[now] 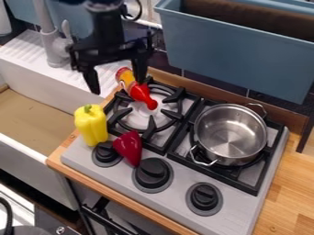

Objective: Put the red bottle inside the pot

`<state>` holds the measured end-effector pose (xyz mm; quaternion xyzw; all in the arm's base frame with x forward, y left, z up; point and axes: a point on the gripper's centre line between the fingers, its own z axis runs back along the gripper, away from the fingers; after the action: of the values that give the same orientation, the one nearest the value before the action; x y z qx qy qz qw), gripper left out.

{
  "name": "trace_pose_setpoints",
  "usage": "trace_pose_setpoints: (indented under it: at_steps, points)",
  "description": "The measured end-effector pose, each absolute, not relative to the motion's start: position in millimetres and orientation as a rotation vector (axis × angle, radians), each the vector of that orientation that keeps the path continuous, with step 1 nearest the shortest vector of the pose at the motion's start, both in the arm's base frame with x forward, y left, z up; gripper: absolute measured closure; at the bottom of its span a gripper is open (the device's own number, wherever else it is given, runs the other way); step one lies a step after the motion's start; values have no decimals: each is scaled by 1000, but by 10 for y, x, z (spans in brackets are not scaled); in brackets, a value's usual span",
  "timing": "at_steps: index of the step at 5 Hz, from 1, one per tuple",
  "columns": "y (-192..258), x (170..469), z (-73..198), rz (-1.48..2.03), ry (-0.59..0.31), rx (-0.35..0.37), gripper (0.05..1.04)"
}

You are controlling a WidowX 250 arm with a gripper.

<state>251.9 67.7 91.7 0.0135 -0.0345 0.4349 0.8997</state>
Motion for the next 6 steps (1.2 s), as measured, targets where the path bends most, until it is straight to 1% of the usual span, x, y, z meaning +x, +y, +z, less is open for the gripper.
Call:
trace_pose_setpoints:
  at_steps: [1, 2, 3, 4, 6]
  points:
    - [705, 2534, 861, 987, -112, 31, 83]
    - [743, 2624, 889, 978, -149, 19, 83]
    - [771, 2785, 759, 956, -140, 15, 83]
    - [747, 2942, 658, 979, -152, 9, 83]
    - [719, 3127, 457, 992, -210, -21, 83]
